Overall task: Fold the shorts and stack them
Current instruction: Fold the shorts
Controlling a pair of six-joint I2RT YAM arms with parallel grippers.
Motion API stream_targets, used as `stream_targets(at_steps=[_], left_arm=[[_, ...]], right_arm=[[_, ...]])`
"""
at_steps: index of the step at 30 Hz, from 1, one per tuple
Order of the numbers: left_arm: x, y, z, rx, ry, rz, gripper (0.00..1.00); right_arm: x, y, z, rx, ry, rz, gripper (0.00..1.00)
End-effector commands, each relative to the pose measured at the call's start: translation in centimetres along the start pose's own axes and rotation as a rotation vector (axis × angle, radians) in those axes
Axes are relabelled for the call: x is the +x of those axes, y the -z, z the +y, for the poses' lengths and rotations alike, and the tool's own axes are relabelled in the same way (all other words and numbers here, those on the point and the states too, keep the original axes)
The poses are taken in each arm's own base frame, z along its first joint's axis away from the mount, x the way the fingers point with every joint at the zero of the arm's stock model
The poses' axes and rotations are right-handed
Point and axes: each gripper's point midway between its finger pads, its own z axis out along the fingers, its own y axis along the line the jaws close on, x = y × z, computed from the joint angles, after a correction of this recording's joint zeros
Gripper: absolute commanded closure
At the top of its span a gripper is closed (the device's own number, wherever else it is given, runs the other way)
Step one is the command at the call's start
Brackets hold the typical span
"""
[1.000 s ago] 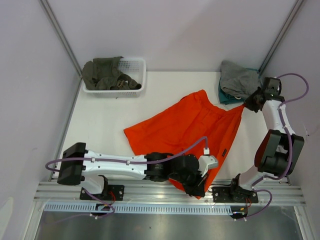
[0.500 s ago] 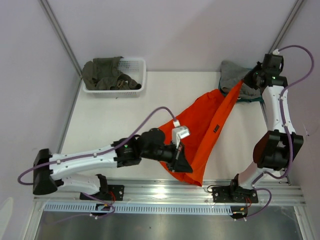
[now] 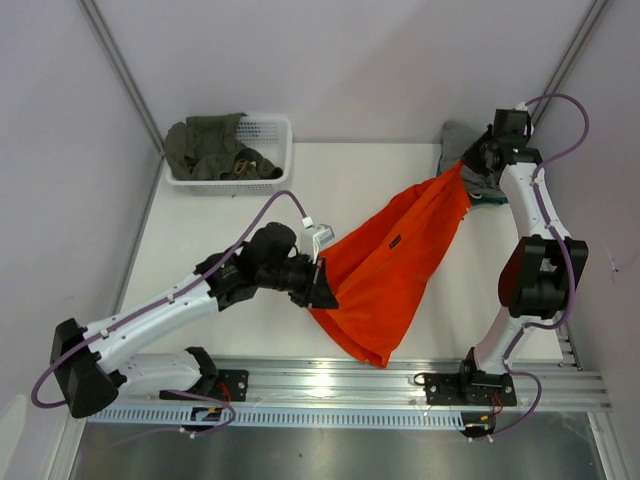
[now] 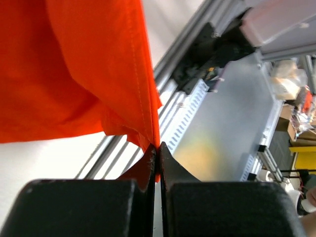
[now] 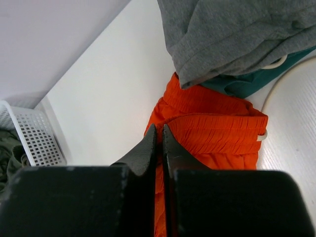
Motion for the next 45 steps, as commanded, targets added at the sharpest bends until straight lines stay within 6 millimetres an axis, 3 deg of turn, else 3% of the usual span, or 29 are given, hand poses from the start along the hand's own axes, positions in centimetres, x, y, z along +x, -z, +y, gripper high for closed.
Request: stream_targets(at_steps=[1, 12, 16, 26, 37, 39, 40, 41, 43, 45], left_arm=[[1.7, -0.1, 2.6, -0.023, 0.015, 0.099, 1.00], [0.3, -0.2, 8.1, -0.121, 0.066, 0.106, 1.00], [-1.0, 0.2, 9.8, -0.151, 0.080, 0.103, 1.00], [-3.7, 1.4, 14.4, -0.224, 0.163, 0.069, 1.00], [-4.9, 1.8, 22.7, -0.322, 0.352, 0.038, 1.00], [-5.0, 2.4, 24.0, -0.350, 0.377, 0.026, 1.00], [-5.2, 2.5, 24.5, -0.362, 0.384, 0.020, 1.00], [-5.2, 2.9, 25.4, -0.380, 0.403, 0.013, 1.00], [-5.0, 3.1, 26.3, -0.399, 0.430, 0.013, 1.00], [-4.8, 3.7, 27.6, -0.446, 0.452, 0.009, 1.00]], right_arm=[[-3.3, -0.9, 1.6, -0.032, -0.031, -0.133, 1.00], [-1.2, -5.7, 2.6, -0.037, -0.038, -0.090, 1.00], [-0.4, -7.6, 2.9, -0.029, -0.038, -0.070, 1.00], [-0.5, -9.5, 3.9, -0.044, -0.060, -0.088, 1.00], [0.4, -12.8, 3.8, -0.051, -0.068, -0.081, 1.00], [0.4, -13.2, 4.1, -0.068, -0.067, -0.079, 1.00], [1.9, -13.7, 5.1, -0.080, -0.049, -0.056, 1.00], [1.9, -13.8, 5.5, -0.091, -0.048, -0.055, 1.00], [2.6, -14.6, 5.6, -0.094, -0.040, -0.040, 0.93], [2.8, -15.0, 5.9, -0.102, -0.039, -0.035, 0.71]])
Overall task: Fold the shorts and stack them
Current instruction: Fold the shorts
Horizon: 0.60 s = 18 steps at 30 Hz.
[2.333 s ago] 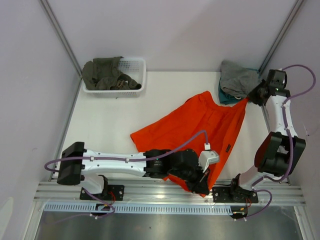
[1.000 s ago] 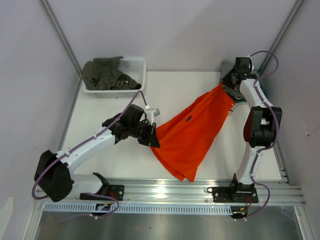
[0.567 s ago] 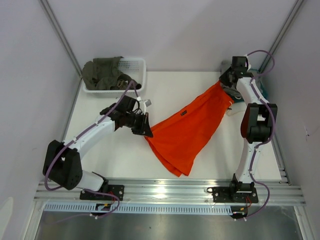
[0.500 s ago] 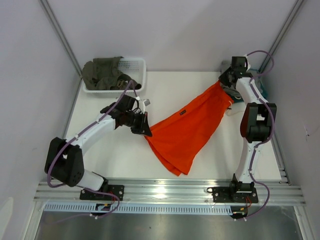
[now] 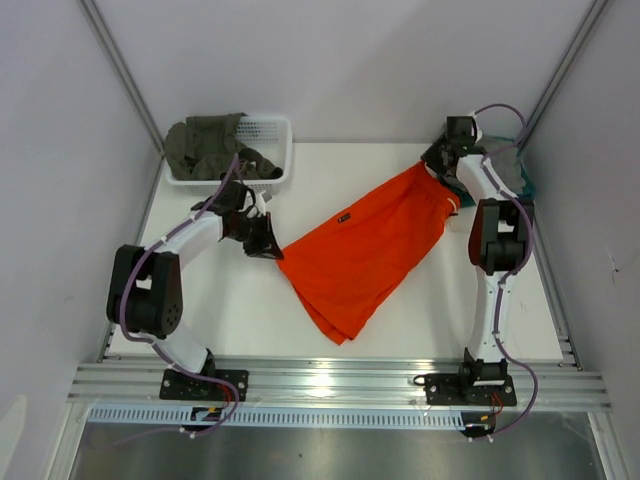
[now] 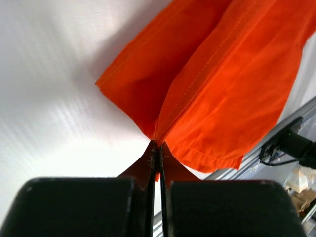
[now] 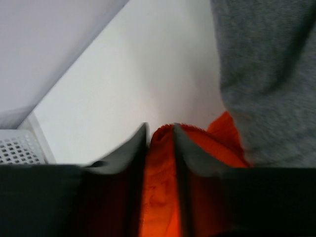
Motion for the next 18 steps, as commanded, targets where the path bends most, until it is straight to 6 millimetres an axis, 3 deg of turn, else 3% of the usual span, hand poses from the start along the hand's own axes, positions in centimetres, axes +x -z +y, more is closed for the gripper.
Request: stream_targets(at_steps=[1, 2, 3, 4, 5, 6, 7, 11, 12, 13, 15, 16, 17, 18], left_arm=[[-1.3, 0.6, 1.8, -0.068, 0.016, -0.023, 1.00], [-1.3, 0.6, 2.4, -0.081, 0.030, -0.017, 0.95], [-1.3, 0.6, 2.8, -0.099, 0.038, -0.016, 0.79], [-1.4, 0.8, 3.3, -0.122, 0.045, -0.027, 0.55], [-1.4, 0.8, 3.4, -0.123, 0.047, -0.029, 0.55], [-1.9, 1.4, 3.5, -0.149, 0.044, -0.057, 0.31], [-2.1, 1.7, 3.5, -0.161, 0.040, -0.072, 0.21], [-3.3, 3.6, 2.8, -0.183, 0.030, -0.155, 0.04], [-3.0, 3.7, 2.2, -0.151, 0.033, -0.161, 0.02], [-3.1, 3.8, 1.8, -0.131, 0.034, -0.171, 0.02], [-2.9, 3.5, 1.2, -0.087, 0.050, -0.201, 0.01], [-2.2, 3.6, 0.8, -0.063, 0.055, -0.217, 0.01], [-1.3, 3.2, 1.0, -0.058, 0.086, -0.220, 0.01], [-1.7, 3.3, 0.8, -0.048, 0.079, -0.262, 0.01]], right_arm=[[-2.9, -0.4, 2.7, -0.079, 0.015, -0.095, 0.58], [-2.4, -0.6, 3.2, -0.105, 0.024, -0.077, 0.37], [-2.4, -0.5, 3.6, -0.112, 0.026, -0.079, 0.29], [-2.6, -0.3, 4.2, -0.131, 0.040, -0.083, 0.20], [-2.4, -0.3, 4.3, -0.140, 0.048, -0.075, 0.18], [-2.9, 0.1, 4.7, -0.150, 0.056, -0.082, 0.18], [-3.4, 0.6, 5.2, -0.161, 0.065, -0.091, 0.17], [-4.5, 3.0, 5.8, -0.190, 0.147, -0.091, 0.16], [-5.2, 4.6, 6.4, -0.203, 0.168, -0.107, 0.16], [-4.5, 4.8, 5.0, -0.176, 0.176, -0.083, 0.16], [-3.8, 6.0, 4.3, -0.191, 0.198, -0.070, 0.14], [-4.5, 8.3, 4.9, -0.228, 0.196, -0.095, 0.12], [-3.1, 7.9, 2.4, -0.241, 0.177, -0.066, 0.12], [-2.6, 8.5, 1.8, -0.265, 0.150, -0.059, 0.15]])
